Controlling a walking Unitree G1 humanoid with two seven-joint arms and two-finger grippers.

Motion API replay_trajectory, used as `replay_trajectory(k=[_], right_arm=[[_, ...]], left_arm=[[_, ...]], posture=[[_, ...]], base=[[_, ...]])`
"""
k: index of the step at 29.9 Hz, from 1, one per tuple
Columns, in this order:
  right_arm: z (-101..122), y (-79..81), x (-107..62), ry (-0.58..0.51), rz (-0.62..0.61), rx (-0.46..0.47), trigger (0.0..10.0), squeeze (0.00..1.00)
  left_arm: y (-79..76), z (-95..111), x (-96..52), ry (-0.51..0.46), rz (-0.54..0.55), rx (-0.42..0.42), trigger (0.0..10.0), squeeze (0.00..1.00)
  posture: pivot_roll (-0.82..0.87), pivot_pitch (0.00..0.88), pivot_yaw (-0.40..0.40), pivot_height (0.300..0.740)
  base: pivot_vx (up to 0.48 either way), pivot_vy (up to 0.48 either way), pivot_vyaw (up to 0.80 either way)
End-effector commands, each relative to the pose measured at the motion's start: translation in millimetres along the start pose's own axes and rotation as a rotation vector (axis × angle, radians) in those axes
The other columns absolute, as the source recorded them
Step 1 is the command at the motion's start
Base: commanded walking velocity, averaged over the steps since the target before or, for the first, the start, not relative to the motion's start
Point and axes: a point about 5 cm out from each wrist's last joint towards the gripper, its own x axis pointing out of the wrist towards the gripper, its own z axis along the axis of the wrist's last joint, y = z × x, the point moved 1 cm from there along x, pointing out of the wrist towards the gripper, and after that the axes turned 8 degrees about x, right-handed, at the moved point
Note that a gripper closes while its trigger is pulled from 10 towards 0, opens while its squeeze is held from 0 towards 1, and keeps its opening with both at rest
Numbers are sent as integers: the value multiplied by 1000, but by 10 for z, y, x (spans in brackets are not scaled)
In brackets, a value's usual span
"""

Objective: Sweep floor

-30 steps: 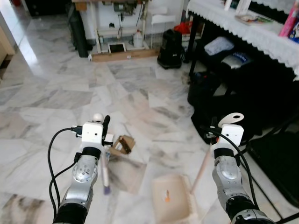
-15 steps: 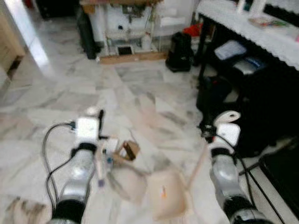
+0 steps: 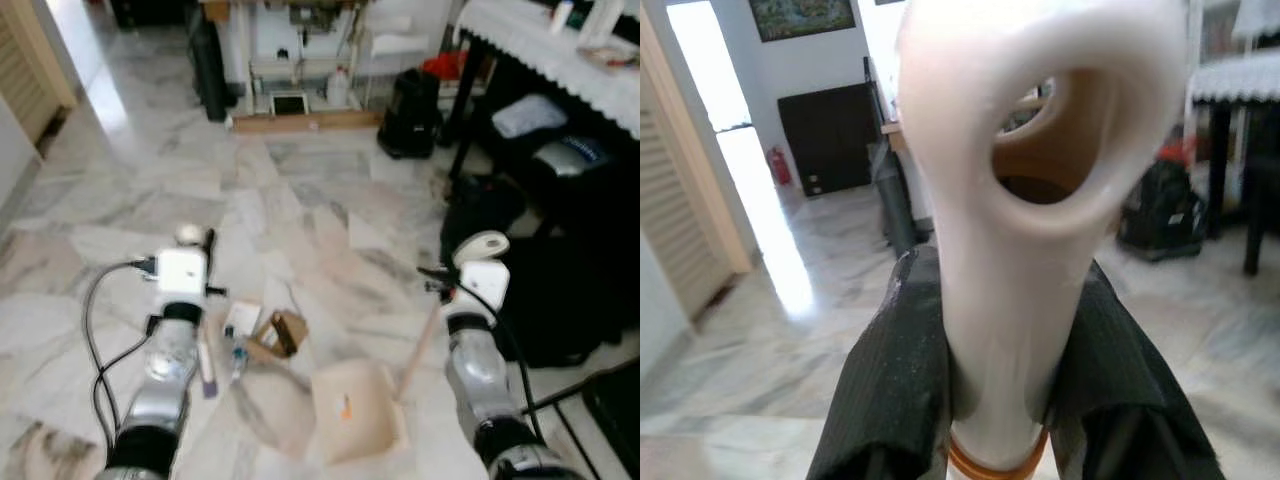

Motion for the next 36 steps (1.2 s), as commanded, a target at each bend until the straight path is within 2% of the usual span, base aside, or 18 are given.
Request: replay_trajectory(k=[1,36], right_arm=[[98,75,60,-43,13,22,10000,0],[79,108,45,-34,28,34,10000,0]], left_arm=[[85,144,69,-77,20,18,10000,0],[104,155,70,-82,16,22,10000,0]], posture=[[35,0,-52,740],[36,0,-50,740]], base=[[330,0,0],[331,0,0]])
